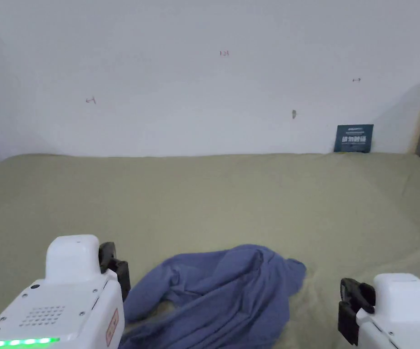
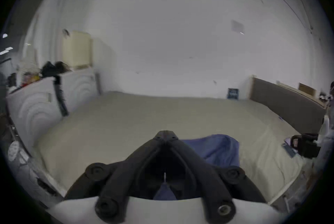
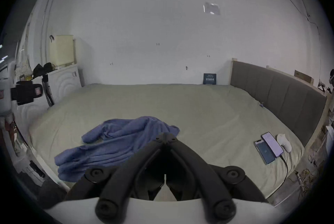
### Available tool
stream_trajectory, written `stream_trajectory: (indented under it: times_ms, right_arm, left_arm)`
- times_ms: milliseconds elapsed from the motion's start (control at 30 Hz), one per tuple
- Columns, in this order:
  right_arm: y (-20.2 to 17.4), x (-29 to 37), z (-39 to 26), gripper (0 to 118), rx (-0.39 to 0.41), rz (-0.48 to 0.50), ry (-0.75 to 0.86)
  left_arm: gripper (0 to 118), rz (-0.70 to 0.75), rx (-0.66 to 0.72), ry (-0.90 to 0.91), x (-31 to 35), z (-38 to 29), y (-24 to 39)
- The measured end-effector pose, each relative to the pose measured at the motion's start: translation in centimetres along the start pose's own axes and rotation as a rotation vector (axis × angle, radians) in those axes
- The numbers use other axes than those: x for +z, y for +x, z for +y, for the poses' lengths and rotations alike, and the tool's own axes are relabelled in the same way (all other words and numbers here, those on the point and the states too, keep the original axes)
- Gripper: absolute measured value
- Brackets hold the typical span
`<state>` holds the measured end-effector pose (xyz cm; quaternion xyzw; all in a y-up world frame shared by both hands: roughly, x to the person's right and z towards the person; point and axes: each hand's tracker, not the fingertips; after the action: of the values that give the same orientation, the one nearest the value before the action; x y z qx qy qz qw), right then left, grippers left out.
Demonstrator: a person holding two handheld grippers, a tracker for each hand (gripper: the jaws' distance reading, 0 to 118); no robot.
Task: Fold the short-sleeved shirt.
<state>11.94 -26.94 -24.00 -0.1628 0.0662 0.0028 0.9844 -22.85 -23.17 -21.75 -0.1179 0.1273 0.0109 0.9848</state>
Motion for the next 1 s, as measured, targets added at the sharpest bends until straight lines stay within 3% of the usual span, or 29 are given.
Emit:
stream_trajectory:
  times_ms: [367, 500, 667, 800, 900, 933, 967, 1000]
  right_arm:
    - [-3.2, 0.8, 1.0, 1, 0.034, 0.034, 0.049]
    - [-3.6, 0.1, 1.1, 1, 0.04, 0.045, 0.042]
    - [-4.2, -1.0, 0.3, 1, 0.044, 0.063, 0.014]
    - [-4.6, -2.6, -0.9, 1, 0.03, 0.091, -0.04]
    - [-5.1, -3.8, -1.6, 1, 0.036, 0.088, -0.069]
    - [-5.1, -4.2, -1.8, 1, 0.033, 0.095, -0.081]
    - [-5.2, -4.6, -2.0, 1, 0.032, 0.104, -0.096]
    - [-5.2, -4.8, -2.2, 1, 0.033, 0.106, -0.103]
  left_arm:
    - [0, 0.066, 0.008, 0.002, 3.2, -0.3, -4.1]
    - [0, 0.011, 0.025, -0.062, 1.8, -0.4, -5.8]
    - [0, -0.018, -0.008, -0.305, -3.2, -3.5, -9.3]
    - [0, -0.049, 0.007, -0.664, -8.6, -9.1, -11.8]
    - [0, -0.044, 0.036, -0.766, -11.1, -12.7, -12.8]
    - [8, -0.042, 0.043, -0.797, -11.8, -13.5, -12.9]
    - [37, -0.047, 0.062, -0.835, -12.5, -14.1, -12.9]
    - [97, -0.046, 0.085, -0.863, -13.1, -14.7, -13.0]
